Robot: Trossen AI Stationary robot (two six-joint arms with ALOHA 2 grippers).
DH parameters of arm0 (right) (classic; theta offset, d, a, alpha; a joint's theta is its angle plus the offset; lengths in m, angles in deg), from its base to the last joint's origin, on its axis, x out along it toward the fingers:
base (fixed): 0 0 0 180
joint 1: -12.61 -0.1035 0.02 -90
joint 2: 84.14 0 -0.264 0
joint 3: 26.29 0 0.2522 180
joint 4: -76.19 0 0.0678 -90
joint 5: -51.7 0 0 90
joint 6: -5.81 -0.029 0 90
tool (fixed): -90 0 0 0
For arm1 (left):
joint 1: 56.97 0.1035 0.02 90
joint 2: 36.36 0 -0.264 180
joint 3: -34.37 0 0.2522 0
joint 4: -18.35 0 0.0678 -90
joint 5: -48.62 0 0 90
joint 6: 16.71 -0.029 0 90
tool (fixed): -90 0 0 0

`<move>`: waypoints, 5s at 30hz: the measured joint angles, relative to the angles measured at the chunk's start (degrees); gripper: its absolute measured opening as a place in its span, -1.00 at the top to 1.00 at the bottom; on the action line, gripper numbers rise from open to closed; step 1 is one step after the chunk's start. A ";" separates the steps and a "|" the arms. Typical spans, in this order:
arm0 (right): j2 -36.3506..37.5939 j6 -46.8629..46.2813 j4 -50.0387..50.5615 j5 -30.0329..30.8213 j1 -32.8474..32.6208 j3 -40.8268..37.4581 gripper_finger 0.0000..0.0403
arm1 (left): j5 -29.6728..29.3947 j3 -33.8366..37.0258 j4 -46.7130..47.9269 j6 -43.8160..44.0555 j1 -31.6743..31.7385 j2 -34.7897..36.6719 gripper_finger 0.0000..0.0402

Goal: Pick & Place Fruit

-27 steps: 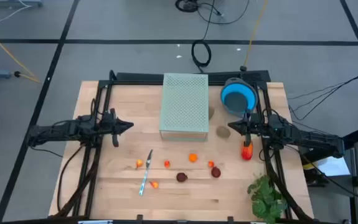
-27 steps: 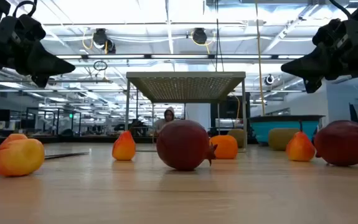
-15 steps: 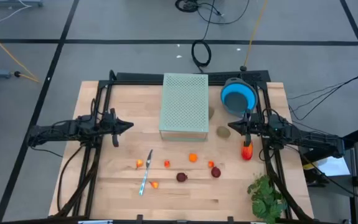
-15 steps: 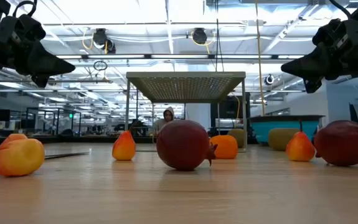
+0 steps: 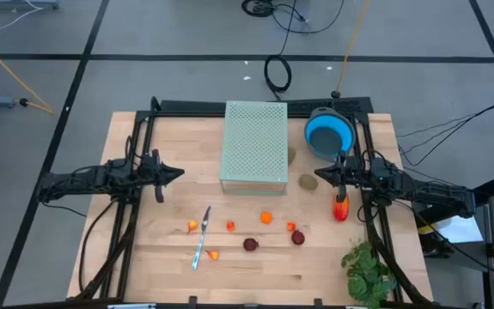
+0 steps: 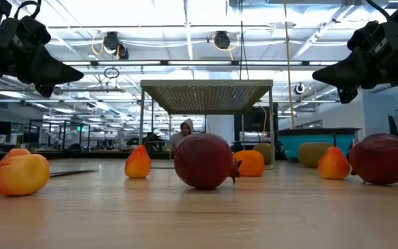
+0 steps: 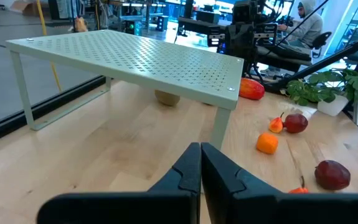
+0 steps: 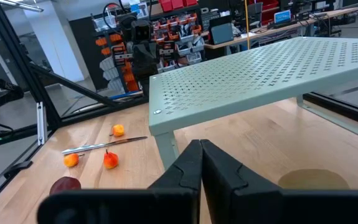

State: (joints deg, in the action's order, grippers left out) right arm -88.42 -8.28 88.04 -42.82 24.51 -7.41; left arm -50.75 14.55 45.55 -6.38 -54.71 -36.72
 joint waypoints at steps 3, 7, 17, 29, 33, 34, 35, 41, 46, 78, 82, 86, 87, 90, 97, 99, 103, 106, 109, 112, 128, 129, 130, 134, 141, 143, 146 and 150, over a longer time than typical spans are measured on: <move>0.01 0.00 0.00 0.00 0.00 0.00 1.00 | -0.02 0.00 0.02 -0.02 0.02 0.00 0.95; 0.02 0.00 0.01 0.00 0.00 0.00 1.00 | 0.00 0.00 0.00 -0.01 0.01 0.01 0.95; 0.00 0.35 -1.35 0.07 0.00 -0.14 1.00 | 0.00 0.00 0.00 -0.02 0.02 0.02 0.95; -1.62 -4.48 -18.88 15.00 0.02 1.71 1.00 | -0.02 0.02 0.00 -0.02 0.00 0.02 0.95; -6.30 1.18 -14.03 23.55 0.02 7.57 1.00 | -0.01 0.01 0.00 -0.02 0.02 0.01 0.95; -8.18 1.64 -12.22 25.96 0.02 9.41 1.00 | 0.00 0.00 0.00 -0.02 0.01 0.01 0.95; -10.19 1.89 -10.40 28.44 0.02 11.40 1.00 | -0.01 0.01 0.00 -0.02 0.00 0.01 0.95; -23.62 4.13 1.60 42.14 0.09 24.59 1.00 | -0.06 0.00 0.02 -0.16 0.00 0.02 0.95; -34.11 2.91 13.75 47.95 2.77 36.25 1.00 | -1.18 0.00 -0.13 -3.61 0.00 0.00 0.95; -61.26 -1.68 51.10 13.31 45.30 56.89 -0.05 | -3.23 0.01 -0.49 -4.08 0.00 0.02 0.95; -63.60 -1.30 52.29 14.05 45.30 56.89 -0.24 | -3.25 0.00 -0.49 -4.08 0.00 0.01 0.95; -65.61 -1.87 52.16 18.05 44.70 56.89 -0.35 | -3.27 0.01 -0.49 -4.08 0.01 0.02 0.95; -66.08 -2.21 52.15 19.06 44.49 56.89 -0.36 | -3.27 0.01 -0.49 -4.08 0.00 0.00 0.95; -67.28 -3.09 51.99 21.16 44.03 56.89 -0.36 | -3.27 0.00 -0.49 -4.08 0.01 0.01 0.95; -70.64 -6.31 51.63 24.65 43.88 56.89 -0.34 | -3.28 0.00 -0.49 -4.08 0.00 0.01 0.95; -71.54 -7.55 51.16 25.82 43.88 56.89 -0.34 | -3.28 0.00 -0.49 -4.08 0.00 0.02 0.95; -72.85 -8.74 51.26 27.08 43.86 56.89 -0.34 | -3.29 0.01 -0.49 -4.00 0.00 0.00 0.95; -74.02 -9.44 52.15 26.97 43.86 56.89 -0.34 | -3.27 0.00 -0.51 -4.04 0.00 0.02 0.95; -74.87 -9.84 52.92 26.86 43.86 56.87 -0.34 | -3.27 0.00 -1.02 -4.00 0.00 0.00 0.95; -75.34 -10.75 52.72 26.97 43.86 56.87 -0.34 | -3.27 0.01 -2.08 -4.02 0.00 0.02 0.95; -74.84 -22.40 54.98 24.95 42.22 53.27 -0.34 | -3.25 0.00 -4.17 -4.08 0.00 0.02 0.95; -74.84 -22.85 54.86 25.17 42.22 53.27 -0.34 | -3.25 0.00 -4.18 -4.09 0.00 0.02 0.95; -74.84 -22.93 54.93 25.24 42.18 53.27 -0.34 | -3.25 0.00 -4.18 -4.10 0.01 0.01 0.95; -74.84 -22.90 56.33 25.30 41.90 53.27 -0.32 | -3.25 0.00 -4.22 -4.10 0.00 0.00 0.95; -74.84 -22.40 62.83 25.29 39.59 53.26 -0.11 | -3.25 0.00 -4.24 -4.05 0.01 0.01 0.95; -74.84 -21.28 64.79 25.27 39.17 53.24 -0.05 | -3.25 0.00 -4.24 -4.06 0.01 0.02 0.95; -74.84 -22.44 69.35 25.61 38.60 53.24 -0.01 | -3.25 0.00 -4.24 -4.00 0.00 0.00 0.95; -74.72 -27.58 82.17 26.98 39.39 53.22 -0.05 | -3.25 0.01 -4.27 -4.08 0.01 0.02 0.95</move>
State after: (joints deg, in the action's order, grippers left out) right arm -163.13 -35.86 170.22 -15.84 63.90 45.81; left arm -54.00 14.56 41.28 -10.47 -54.69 -36.69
